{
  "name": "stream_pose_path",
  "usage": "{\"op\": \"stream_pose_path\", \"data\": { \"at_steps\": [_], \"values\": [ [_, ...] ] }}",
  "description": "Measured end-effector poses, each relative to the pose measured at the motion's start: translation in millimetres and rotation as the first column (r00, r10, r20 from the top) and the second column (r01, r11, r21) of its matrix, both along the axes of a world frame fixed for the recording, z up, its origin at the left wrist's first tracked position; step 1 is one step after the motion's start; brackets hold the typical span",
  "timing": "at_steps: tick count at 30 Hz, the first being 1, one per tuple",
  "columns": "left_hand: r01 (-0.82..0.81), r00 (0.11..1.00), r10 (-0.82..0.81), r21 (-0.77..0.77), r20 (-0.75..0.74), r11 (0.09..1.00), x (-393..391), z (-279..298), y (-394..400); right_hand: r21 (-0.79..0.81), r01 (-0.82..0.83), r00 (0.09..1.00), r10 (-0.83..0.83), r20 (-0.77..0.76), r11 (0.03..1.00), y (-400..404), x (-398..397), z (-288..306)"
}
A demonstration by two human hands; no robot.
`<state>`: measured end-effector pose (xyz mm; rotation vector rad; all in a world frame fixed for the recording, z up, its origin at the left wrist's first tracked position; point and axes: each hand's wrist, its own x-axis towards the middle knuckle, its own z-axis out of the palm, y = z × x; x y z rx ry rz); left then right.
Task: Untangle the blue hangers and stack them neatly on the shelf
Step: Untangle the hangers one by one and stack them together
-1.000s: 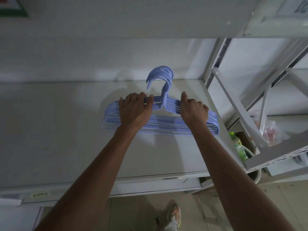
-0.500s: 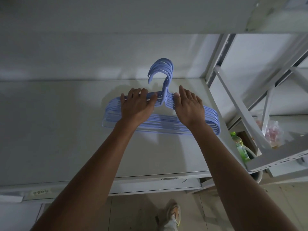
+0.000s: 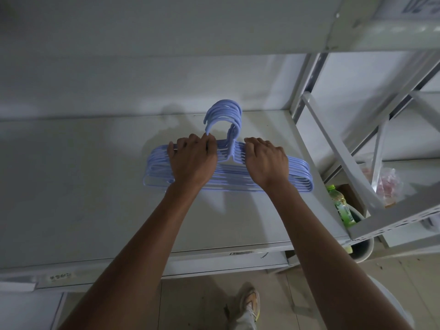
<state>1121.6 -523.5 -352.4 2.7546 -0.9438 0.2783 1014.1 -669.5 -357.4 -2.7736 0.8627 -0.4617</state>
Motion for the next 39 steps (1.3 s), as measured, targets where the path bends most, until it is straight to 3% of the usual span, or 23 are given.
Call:
{"op": "stream_pose_path", "data": {
  "at_steps": [3,5,9,15,19,25,32,39],
  "values": [
    [0.176,0.971,-0.19,0.11,0.141,0.978,10,-3,-1,-0.122,-0.027,1.0,0.027,0.003,0.992,1,-1,1],
    [0.274,0.94,-0.304,0.187,0.156,0.943,21,-2,2,-0.242,-0.059,0.998,0.056,-0.019,0.968,3,-3,3],
    [0.281,0.913,-0.315,0.16,0.26,0.946,18,-6,11,-0.38,-0.052,0.998,0.06,0.009,0.924,9,-9,-3],
    [0.294,0.903,-0.328,0.158,0.276,0.943,25,-5,3,-0.361,-0.05,0.998,0.032,-0.055,0.931,-2,1,0],
    [0.313,0.892,-0.357,0.19,0.279,0.931,35,-11,-5,-0.315,-0.03,0.999,0.034,0.008,0.949,-10,9,-3],
    [0.484,0.847,-0.465,-0.013,0.257,0.875,50,-13,10,-0.236,-0.003,0.992,0.033,0.123,0.972,-18,9,-12],
    [0.56,0.807,-0.556,0.039,0.201,0.827,66,-11,6,-0.291,-0.3,0.942,0.33,0.062,0.909,-37,-4,-11],
    [0.627,0.75,-0.631,0.092,0.2,0.774,72,-9,8,-0.403,-0.348,0.929,0.37,-0.025,0.847,-42,-4,-13]
  ]
}}
